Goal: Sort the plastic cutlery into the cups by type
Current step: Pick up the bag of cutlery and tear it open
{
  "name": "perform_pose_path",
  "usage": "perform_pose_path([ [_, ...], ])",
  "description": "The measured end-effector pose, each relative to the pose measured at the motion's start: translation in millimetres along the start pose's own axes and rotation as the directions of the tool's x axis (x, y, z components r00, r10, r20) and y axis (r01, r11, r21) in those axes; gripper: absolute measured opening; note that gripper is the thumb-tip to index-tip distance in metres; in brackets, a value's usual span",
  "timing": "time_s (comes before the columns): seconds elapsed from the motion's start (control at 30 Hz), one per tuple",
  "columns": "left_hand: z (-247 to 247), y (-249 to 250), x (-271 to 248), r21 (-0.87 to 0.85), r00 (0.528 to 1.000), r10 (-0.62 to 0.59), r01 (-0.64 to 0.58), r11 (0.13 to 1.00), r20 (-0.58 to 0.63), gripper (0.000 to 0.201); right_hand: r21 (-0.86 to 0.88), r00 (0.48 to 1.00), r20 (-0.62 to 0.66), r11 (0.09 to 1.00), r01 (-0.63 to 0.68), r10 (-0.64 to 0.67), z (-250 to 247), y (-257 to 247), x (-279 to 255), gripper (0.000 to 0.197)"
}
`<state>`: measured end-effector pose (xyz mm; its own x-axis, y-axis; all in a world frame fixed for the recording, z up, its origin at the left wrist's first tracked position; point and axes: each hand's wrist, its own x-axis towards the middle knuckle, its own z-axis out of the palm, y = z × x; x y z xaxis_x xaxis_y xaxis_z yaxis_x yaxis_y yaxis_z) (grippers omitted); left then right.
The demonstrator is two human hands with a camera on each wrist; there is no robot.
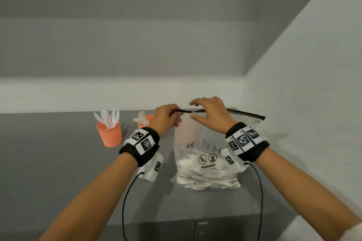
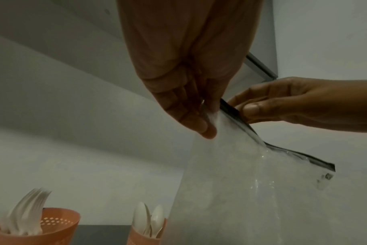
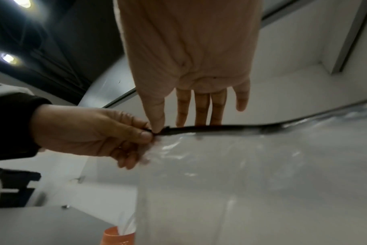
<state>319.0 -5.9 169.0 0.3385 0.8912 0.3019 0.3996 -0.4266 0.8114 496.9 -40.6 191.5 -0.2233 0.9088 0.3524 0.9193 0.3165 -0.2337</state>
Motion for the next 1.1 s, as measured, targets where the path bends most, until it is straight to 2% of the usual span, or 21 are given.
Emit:
perform_pose_path([
  [0.17, 0.2, 5.0, 1.2, -0.014, 1.000, -0.008, 0.008, 1.000, -0.004, 0.016, 0.101, 0.996, -0.082, 0.995, -0.018, 0.026, 17.9, -10.3, 6.7, 0.026],
  [0.37, 5.5, 4.1, 1.1, -0.080, 0.999, 0.000, -0.004, 0.997, -0.046, 0.018, 0.041, 0.993, -0.109, 0.998, -0.043, 0.047, 9.0, 6.7, -2.1, 0.027],
  [0.47, 5.6, 0.1, 2.9, -0.183, 0.992, -0.047, 0.025, 0.983, -0.118, 0.018, 0.051, 0.980, -0.140, 0.989, -0.137, 0.143, -5.5, 32.8, -18.3, 0.028],
  [0.57, 2.6, -8.7, 6.7, -0.267, 0.981, -0.114, 0.069, 0.961, -0.158, 0.016, 0.097, 0.943, -0.190, 0.961, -0.259, 0.273, -24.8, 69.0, -43.4, 0.027],
  [0.77, 4.0, -15.1, 12.8, -0.267, 0.977, -0.126, 0.076, 0.961, -0.174, 0.015, 0.155, 0.862, -0.182, 0.879, -0.450, 0.473, -48.2, 114.1, -77.1, 0.022],
  [0.87, 5.8, -14.7, 11.8, -0.216, 0.972, -0.133, 0.090, 0.972, -0.193, 0.017, 0.353, 0.849, -0.165, 0.834, -0.425, 0.502, -44.9, 119.2, -79.9, 0.016],
  [0.93, 5.6, -12.1, 10.1, -0.122, 0.972, -0.132, 0.109, 0.986, -0.194, 0.015, 0.555, 0.825, -0.132, 0.731, -0.398, 0.550, -42.2, 115.5, -80.0, 0.015],
  [1.0, 5.6, -7.4, 6.0, -0.042, 0.979, -0.132, 0.127, 0.991, -0.157, 0.012, 0.663, 0.805, -0.117, 0.649, -0.373, 0.582, -39.6, 112.3, -79.5, 0.012],
  [1.07, 7.9, -2.7, 4.1, 0.081, 0.986, -0.090, 0.102, 0.991, -0.143, 0.031, 0.675, 0.797, -0.128, 0.641, -0.366, 0.590, -37.5, 111.4, -77.6, 0.010],
  [1.1, 9.6, 0.3, 4.6, 0.203, 0.988, -0.054, 0.084, 0.976, -0.145, 0.042, 0.659, 0.798, -0.136, 0.655, -0.369, 0.587, -36.5, 110.8, -77.1, 0.010],
])
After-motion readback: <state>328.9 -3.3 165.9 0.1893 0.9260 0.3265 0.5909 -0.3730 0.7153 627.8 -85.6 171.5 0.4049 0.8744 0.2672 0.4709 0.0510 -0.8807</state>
